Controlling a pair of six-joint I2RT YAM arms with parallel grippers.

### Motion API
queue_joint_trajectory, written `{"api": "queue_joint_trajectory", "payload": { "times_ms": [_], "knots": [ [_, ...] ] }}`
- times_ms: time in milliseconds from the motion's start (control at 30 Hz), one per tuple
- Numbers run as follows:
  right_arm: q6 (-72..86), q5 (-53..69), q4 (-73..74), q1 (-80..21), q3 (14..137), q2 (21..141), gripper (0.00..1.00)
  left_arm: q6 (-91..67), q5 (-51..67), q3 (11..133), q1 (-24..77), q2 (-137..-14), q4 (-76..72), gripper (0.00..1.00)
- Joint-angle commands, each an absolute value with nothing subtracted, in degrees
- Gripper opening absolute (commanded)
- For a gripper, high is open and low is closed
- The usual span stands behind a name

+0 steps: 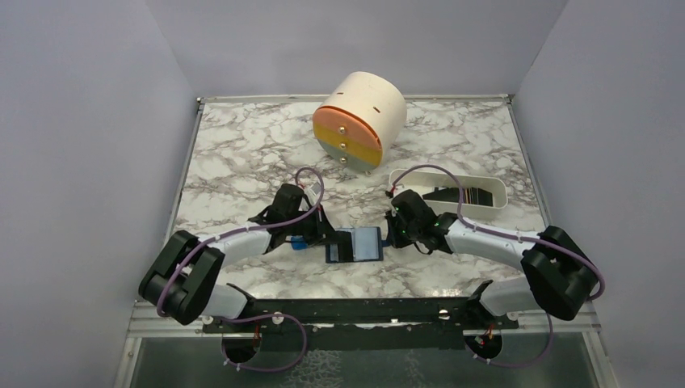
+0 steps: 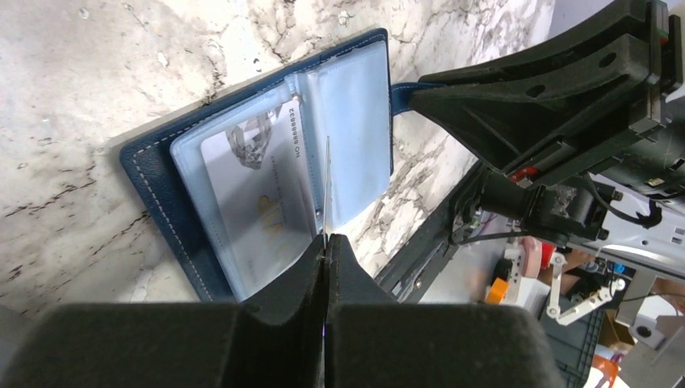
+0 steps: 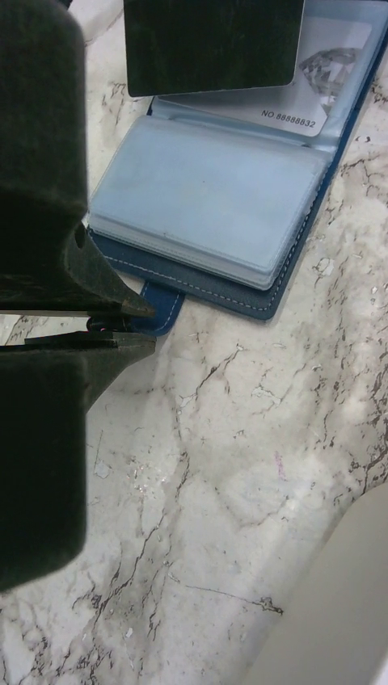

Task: Put the credit cards into the card holder
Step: Insert the credit card into the card holder.

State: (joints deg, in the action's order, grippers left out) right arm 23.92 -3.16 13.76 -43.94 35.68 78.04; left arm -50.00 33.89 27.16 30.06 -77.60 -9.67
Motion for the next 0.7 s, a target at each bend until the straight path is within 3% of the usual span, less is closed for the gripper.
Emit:
{"api": "queue_joint_trajectory", "payload": {
  "times_ms": [0, 667],
  "knots": [
    [24.7, -2.2, 11.8, -44.4, 34.3, 77.9, 0.03, -47.0, 38.2, 29.3, 29.7, -79.2, -8.0, 0.0],
    [24.5, -1.3, 9.9, -44.4, 32.8, 77.6, 0.03, -44.9, 41.3, 33.5, 29.6, -87.7, -6.8, 0.0]
  ]
}}
